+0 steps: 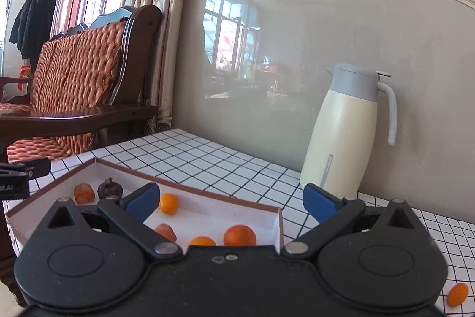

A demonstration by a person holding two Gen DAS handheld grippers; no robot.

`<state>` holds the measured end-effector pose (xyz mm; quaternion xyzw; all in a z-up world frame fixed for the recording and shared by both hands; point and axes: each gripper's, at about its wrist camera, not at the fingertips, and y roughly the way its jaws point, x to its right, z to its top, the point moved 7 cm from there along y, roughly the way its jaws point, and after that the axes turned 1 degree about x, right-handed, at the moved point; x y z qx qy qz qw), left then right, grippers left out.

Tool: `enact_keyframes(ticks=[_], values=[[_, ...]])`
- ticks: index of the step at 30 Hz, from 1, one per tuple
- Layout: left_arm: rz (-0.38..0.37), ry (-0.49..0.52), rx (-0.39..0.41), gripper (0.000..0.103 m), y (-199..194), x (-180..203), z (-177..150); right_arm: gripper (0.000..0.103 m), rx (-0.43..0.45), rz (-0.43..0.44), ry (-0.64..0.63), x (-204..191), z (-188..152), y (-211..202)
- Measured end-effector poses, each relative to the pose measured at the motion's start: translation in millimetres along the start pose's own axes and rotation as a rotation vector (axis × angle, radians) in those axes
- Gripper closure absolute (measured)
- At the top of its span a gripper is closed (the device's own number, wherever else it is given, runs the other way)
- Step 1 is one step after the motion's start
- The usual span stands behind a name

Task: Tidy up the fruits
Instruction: 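Open both tools to drop the brown fruit and orange into the tray, then move both tools to the last carrot piece and orange on the table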

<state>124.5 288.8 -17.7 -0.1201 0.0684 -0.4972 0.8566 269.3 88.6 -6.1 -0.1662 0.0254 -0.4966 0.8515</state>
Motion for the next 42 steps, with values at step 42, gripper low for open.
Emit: enact_keyframes(ticks=[42], values=[[-0.581, 0.291, 0.004, 0.0, -57, 342, -30, 0.03, -0.224, -0.41, 0.16, 244, -130, -55]])
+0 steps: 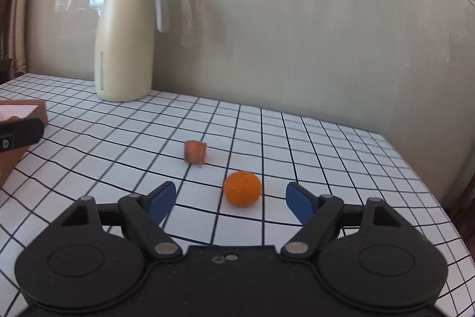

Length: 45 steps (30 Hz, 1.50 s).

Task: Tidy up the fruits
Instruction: 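Move both tools to the last carrot piece and orange on the table, then grasp the carrot piece with the left tool while the right tool grasps the orange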

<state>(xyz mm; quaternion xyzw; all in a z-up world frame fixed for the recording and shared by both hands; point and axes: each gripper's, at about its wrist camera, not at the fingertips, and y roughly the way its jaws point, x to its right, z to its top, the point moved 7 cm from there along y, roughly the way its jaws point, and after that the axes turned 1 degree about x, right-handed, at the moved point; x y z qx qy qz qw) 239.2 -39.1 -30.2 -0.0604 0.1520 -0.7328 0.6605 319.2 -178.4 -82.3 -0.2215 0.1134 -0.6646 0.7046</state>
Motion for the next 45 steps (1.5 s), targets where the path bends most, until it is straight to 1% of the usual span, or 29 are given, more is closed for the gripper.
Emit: enact_keyframes(ticks=[2, 5, 7, 8, 10, 11, 17, 21, 25, 28, 29, 30, 31, 34, 37, 39, 41, 45], values=[[0.001, 0.004, -0.028, 0.0, 14, 6, -3, 0.031, -0.022, -0.002, 0.013, 0, -1, 12], [-0.006, -0.002, -0.057, 0.0, 31, 13, -8, 0.039, -0.054, 0.002, 0.006, -3, -1, 28], [-0.018, 0.004, -0.074, 0.0, 38, 18, -10, 0.053, -0.089, 0.009, -0.019, -5, -3, 39], [-0.024, 0.008, -0.082, 0.0, 43, 20, -11, 0.056, -0.099, 0.015, -0.023, -6, -4, 44], [-0.031, 0.013, -0.088, 0.0, 52, 25, -12, 0.068, -0.116, 0.03, -0.015, -6, -6, 50], [-0.035, 0.015, -0.093, 0.0, 55, 27, -12, 0.071, -0.124, 0.036, -0.012, -4, -6, 52], [-0.073, 0.026, -0.105, 0.0, 77, 49, -8, 0.071, -0.115, 0.033, -0.012, 8, -6, 52], [-0.111, 0.044, -0.132, 0.0, 95, 71, -7, 0.071, -0.121, 0.025, 0.015, 23, -8, 56], [-0.131, 0.076, -0.139, 0.0, 109, 89, -5, 0.072, -0.099, 0.014, 0.044, 41, -4, 57], [-0.147, 0.088, -0.156, 0.001, 119, 100, -6, 0.072, -0.094, 0.022, 0.065, 50, -2, 59], [-0.149, 0.089, -0.171, 0.008, 124, 103, -7, 0.072, -0.093, 0.024, 0.068, 51, -1, 60], [-0.152, 0.09, -0.19, 0.02, 129, 106, -8, 0.072, -0.093, 0.027, 0.07, 53, -1, 61], [-0.156, 0.085, -0.198, 0.022, 132, 108, -8, 0.072, -0.093, 0.032, 0.072, 53, -1, 61], [-0.151, 0.066, -0.224, 0.023, 144, 111, -9, 0.073, -0.1, 0.042, 0.075, 56, -5, 63], [-0.155, 0.059, -0.243, 0.029, 152, 114, -10, 0.073, -0.107, 0.061, 0.093, 58, -7, 68], [-0.155, 0.063, -0.259, 0.035, 157, 118, -11, 0.073, -0.107, 0.066, 0.099, 59, -7, 68], [-0.153, 0.073, -0.266, 0.038, 160, 121, -11, 0.073, -0.107, 0.068, 0.104, 59, -6, 69], [-0.141, 0.087, -0.268, 0.039, 163, 129, -10, 0.073, -0.108, 0.069, 0.115, 60, -5, 70]])
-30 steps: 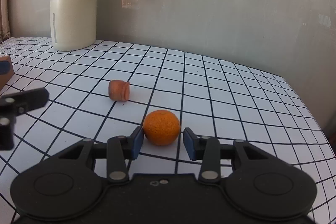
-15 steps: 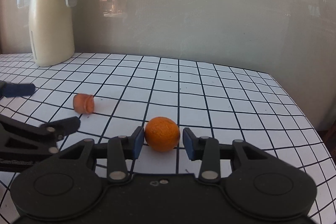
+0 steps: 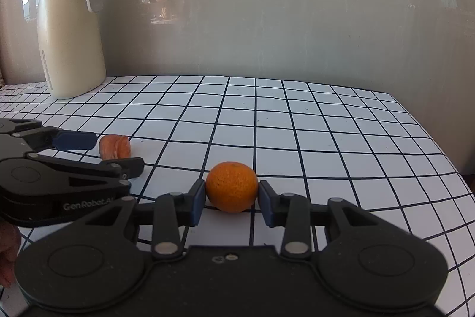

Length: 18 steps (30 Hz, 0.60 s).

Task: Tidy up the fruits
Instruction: 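Grasp the carrot piece with the left tool while the right tool grasps the orange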

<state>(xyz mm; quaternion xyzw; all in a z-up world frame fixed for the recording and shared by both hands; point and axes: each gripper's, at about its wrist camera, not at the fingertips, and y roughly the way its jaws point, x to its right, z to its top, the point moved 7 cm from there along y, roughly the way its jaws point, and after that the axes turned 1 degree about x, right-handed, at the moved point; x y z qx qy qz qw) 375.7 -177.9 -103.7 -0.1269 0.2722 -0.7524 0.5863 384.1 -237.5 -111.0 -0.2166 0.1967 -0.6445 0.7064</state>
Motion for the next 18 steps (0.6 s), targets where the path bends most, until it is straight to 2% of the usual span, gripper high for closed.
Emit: enact_keyframes(ticks=[2, 4, 6, 18], values=[[0.006, 0.006, 0.001, 0.039, 1, 2, 1, 0.073, -0.012, -0.001, -0.001, 0, -1, 1], [0.006, 0.012, 0.004, 0.045, 1, 5, 2, 0.074, -0.015, -0.001, -0.003, 0, -2, 1], [0.002, 0.019, 0.008, 0.072, -1, 7, 3, 0.074, -0.015, 0.006, 0.008, 1, -2, 1], [-0.017, 0.034, 0.091, 0.072, -32, 10, -5, 0.075, 0.011, -0.008, 0.009, 0, 0, -13]])
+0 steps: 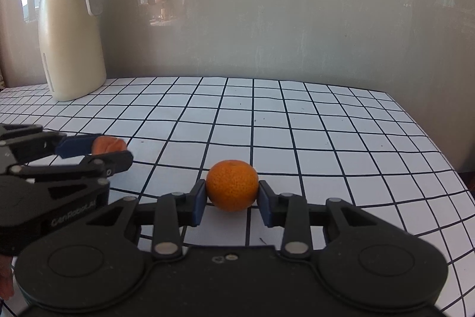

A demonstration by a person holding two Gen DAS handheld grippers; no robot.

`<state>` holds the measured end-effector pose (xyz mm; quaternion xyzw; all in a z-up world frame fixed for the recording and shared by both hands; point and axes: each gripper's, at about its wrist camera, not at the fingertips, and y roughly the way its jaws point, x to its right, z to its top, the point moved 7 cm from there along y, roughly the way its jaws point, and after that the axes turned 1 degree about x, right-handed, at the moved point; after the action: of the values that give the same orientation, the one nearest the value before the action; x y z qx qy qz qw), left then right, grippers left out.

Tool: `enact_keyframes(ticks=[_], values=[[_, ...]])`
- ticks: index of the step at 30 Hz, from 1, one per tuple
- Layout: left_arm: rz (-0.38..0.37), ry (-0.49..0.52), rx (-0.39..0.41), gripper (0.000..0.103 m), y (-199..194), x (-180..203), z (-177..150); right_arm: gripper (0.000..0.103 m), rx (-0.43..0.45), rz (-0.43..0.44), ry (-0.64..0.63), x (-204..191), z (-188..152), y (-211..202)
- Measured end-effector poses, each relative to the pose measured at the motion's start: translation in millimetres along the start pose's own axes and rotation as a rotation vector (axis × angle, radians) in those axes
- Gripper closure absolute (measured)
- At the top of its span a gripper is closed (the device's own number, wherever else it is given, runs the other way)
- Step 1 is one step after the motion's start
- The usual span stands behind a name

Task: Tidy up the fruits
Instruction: 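Grasp the carrot piece with the left tool while the right tool grasps the orange, then carry the carrot piece and orange in both tools over the tray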

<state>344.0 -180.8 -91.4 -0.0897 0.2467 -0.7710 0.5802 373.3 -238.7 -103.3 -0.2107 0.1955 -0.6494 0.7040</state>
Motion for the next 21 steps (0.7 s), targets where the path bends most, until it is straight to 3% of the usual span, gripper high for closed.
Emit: enact_keyframes(ticks=[21], values=[[0.014, -0.02, 0.064, 0.072, -107, -19, -26, 0.075, 0.078, 0.008, 0.013, -19, -3, -81]])
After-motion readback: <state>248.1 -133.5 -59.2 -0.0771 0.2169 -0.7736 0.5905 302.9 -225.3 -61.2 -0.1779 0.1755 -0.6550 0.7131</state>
